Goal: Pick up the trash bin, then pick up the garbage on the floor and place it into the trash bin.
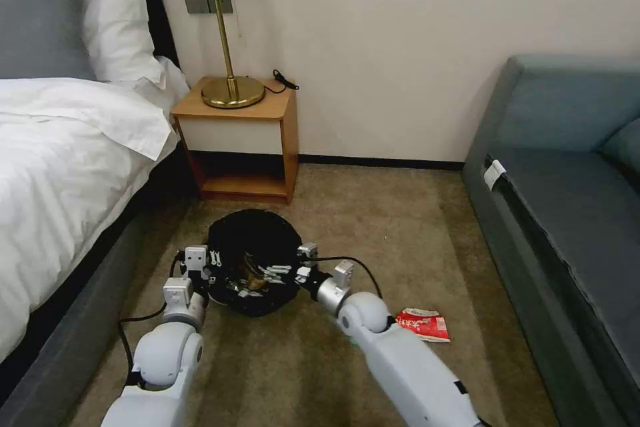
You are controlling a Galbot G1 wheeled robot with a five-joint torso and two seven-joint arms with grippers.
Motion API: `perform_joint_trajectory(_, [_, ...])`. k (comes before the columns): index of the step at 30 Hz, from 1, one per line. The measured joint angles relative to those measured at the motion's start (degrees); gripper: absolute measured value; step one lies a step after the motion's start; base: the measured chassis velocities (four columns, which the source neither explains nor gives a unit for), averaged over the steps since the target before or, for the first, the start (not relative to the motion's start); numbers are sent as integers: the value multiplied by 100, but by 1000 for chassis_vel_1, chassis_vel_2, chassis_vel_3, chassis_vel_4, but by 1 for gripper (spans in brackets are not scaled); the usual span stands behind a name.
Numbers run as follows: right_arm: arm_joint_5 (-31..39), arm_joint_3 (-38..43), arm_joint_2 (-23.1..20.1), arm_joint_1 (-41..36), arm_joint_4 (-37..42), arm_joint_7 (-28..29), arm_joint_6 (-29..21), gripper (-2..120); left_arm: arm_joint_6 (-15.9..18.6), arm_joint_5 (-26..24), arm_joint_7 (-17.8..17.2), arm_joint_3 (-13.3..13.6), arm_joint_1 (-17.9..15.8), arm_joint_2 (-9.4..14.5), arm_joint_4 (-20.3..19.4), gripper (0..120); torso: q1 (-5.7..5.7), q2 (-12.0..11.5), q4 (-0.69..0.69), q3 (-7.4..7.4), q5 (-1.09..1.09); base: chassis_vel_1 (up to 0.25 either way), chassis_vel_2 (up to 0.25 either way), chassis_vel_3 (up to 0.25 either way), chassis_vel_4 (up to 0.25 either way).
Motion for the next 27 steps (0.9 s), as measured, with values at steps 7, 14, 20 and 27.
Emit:
perform_joint_trajectory(7, [-247, 147, -663, -20, 126, -555, -114, 100, 10, 257, -38, -24, 9, -12, -14, 4, 0, 0, 2, 0, 1, 0, 0, 0, 0])
perform_joint_trajectory(14, [-1667, 530, -1597, 24, -137, -1210, -68, 100, 18, 338, -37, -29, 24, -1, -22, 4, 0, 0, 0, 0, 0, 0, 0, 0, 0])
perform_joint_trajectory(20, [-2162, 763, -2184, -52, -661, -1464, -14, 100, 19, 367, -24, -3, -9, 3, 16, 4, 0, 0, 0, 0, 1, 0, 0, 0, 0])
perform_joint_trajectory(27, [-2317, 913, -2308, -109, -1076, -1600, 9, 100, 19, 376, -5, 38, -51, 16, 72, 4, 0, 0, 1, 0, 2, 0, 0, 0, 0])
